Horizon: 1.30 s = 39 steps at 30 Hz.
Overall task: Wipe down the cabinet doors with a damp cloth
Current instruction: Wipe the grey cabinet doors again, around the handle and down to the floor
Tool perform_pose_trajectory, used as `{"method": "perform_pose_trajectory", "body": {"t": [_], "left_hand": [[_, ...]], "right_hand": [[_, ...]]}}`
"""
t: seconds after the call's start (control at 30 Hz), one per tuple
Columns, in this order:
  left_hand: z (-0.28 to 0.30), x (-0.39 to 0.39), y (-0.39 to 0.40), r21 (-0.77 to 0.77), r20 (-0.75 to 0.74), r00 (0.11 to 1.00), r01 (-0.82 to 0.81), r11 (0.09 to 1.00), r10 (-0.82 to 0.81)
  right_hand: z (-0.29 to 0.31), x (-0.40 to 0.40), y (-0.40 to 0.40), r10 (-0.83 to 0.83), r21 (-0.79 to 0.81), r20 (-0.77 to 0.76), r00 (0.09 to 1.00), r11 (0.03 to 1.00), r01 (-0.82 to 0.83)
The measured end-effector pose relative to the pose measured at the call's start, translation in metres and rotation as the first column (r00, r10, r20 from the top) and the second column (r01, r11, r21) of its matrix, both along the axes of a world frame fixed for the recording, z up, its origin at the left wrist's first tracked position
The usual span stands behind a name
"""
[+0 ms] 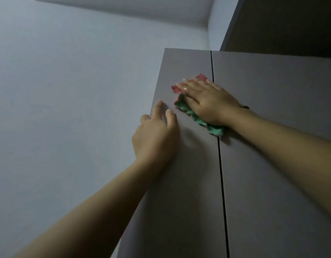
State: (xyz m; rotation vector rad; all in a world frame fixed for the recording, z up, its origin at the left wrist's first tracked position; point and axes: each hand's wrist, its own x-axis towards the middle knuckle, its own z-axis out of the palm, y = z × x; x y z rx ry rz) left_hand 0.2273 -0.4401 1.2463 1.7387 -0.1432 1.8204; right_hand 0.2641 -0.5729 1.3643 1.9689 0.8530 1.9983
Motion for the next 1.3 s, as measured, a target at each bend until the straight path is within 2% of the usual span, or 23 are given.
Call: {"method": "perform_pose_trajectory", "body": {"t": [0.1,0.17,0.23,0.3,0.33,0.4,0.47,0.57,0.63,0.67,0.77,0.8,0.83,0.9,0.93,1.0,1.03,1.07,1.1,1.17,1.2,1.27,1.3], "left_hand": [[0.0,0.003,0.003,0.009,-0.008,1.0,-0.02,1.0,0.02],[0.0,0.003,0.003,0.009,0.001,0.999,-0.037,0.999,0.037],[0.0,0.003,0.002,0.012,0.004,0.999,-0.051,0.999,0.051],[-0.001,0.003,0.002,0.003,0.008,0.997,-0.072,0.997,0.072],[-0.001,0.003,0.002,-0.001,0.004,0.997,-0.078,0.997,0.078],[-0.001,0.002,-0.001,0.0,-0.016,0.996,-0.085,0.996,0.085],[-0.002,0.002,-0.001,0.006,-0.031,0.995,-0.096,0.995,0.096],[-0.005,0.002,-0.001,0.043,-0.045,0.992,-0.113,0.993,0.115],[-0.005,0.003,-0.001,0.053,-0.048,0.99,-0.127,0.99,0.13],[-0.004,0.003,-0.001,0.057,-0.051,0.988,-0.143,0.988,0.146],[-0.003,0.001,-0.002,0.051,-0.064,0.984,-0.163,0.985,0.166],[-0.003,0.0,-0.001,0.042,-0.07,0.984,-0.163,0.986,0.166],[-0.003,0.0,-0.002,0.035,-0.072,0.984,-0.159,0.987,0.161],[-0.006,-0.001,-0.004,0.03,-0.073,0.986,-0.151,0.988,0.153],[-0.007,0.0,-0.005,0.029,-0.068,0.985,-0.157,0.987,0.159],[-0.009,0.001,-0.004,0.027,-0.05,0.981,-0.187,0.982,0.189],[-0.009,0.002,-0.004,0.026,-0.044,0.978,-0.205,0.978,0.206],[-0.008,0.003,-0.008,0.03,-0.034,0.971,-0.234,0.972,0.235],[-0.008,0.002,-0.009,0.033,-0.022,0.964,-0.266,0.964,0.266],[-0.01,0.0,-0.017,0.046,0.004,0.944,-0.329,0.943,0.33],[-0.012,0.0,-0.025,0.049,0.005,0.939,-0.343,0.938,0.344],[-0.015,0.001,-0.045,0.062,-0.005,0.937,-0.349,0.935,0.35],[-0.017,0.002,-0.057,0.068,-0.006,0.939,-0.344,0.936,0.345]], "right_hand": [[0.026,0.006,-0.026,-0.019,0.274,-0.062,0.998,0.961,0.035],[0.033,0.004,-0.01,0.002,0.407,-0.066,0.998,0.913,0.025],[0.013,-0.001,0.011,0.011,0.362,-0.063,0.998,0.932,0.013],[-0.028,0.002,0.012,0.026,0.178,-0.028,0.999,0.984,-0.02],[-0.048,0.003,0.002,0.03,0.098,-0.009,1.0,0.995,-0.029],[-0.063,0.007,-0.037,0.021,0.073,-0.002,1.0,0.997,-0.021],[-0.047,0.012,-0.071,-0.005,0.214,-0.041,0.999,0.977,0.013],[-0.017,0.016,-0.071,0.005,0.511,-0.087,0.996,0.859,0.041],[-0.02,0.012,-0.042,0.048,0.567,-0.077,0.996,0.824,0.004],[-0.033,0.009,-0.029,0.057,0.525,-0.068,0.996,0.851,-0.013],[-0.087,0.009,-0.026,0.03,0.193,-0.017,0.999,0.981,-0.026],[-0.095,0.009,-0.041,0.02,0.132,-0.009,1.0,0.991,-0.018],[-0.093,0.011,-0.063,0.02,0.137,-0.003,1.0,0.99,-0.019],[-0.07,0.021,-0.111,-0.001,0.314,-0.021,1.0,0.949,0.008],[-0.057,0.026,-0.13,-0.007,0.436,-0.054,0.999,0.899,0.03],[-0.035,0.029,-0.136,0.032,0.631,-0.108,0.994,0.775,0.044],[-0.03,0.028,-0.123,0.055,0.677,-0.102,0.993,0.735,0.029],[-0.031,0.025,-0.11,0.074,0.676,-0.089,0.993,0.737,0.005],[-0.036,0.021,-0.093,0.083,0.613,-0.071,0.994,0.789,-0.022],[-0.062,0.017,-0.07,0.067,0.341,-0.024,0.997,0.938,-0.054],[-0.078,0.016,-0.071,0.052,0.202,-0.011,0.999,0.978,-0.049],[-0.088,0.019,-0.101,0.037,0.059,0.005,0.999,0.998,-0.037],[-0.08,0.024,-0.123,0.041,0.069,0.025,0.999,0.997,-0.042]]}}
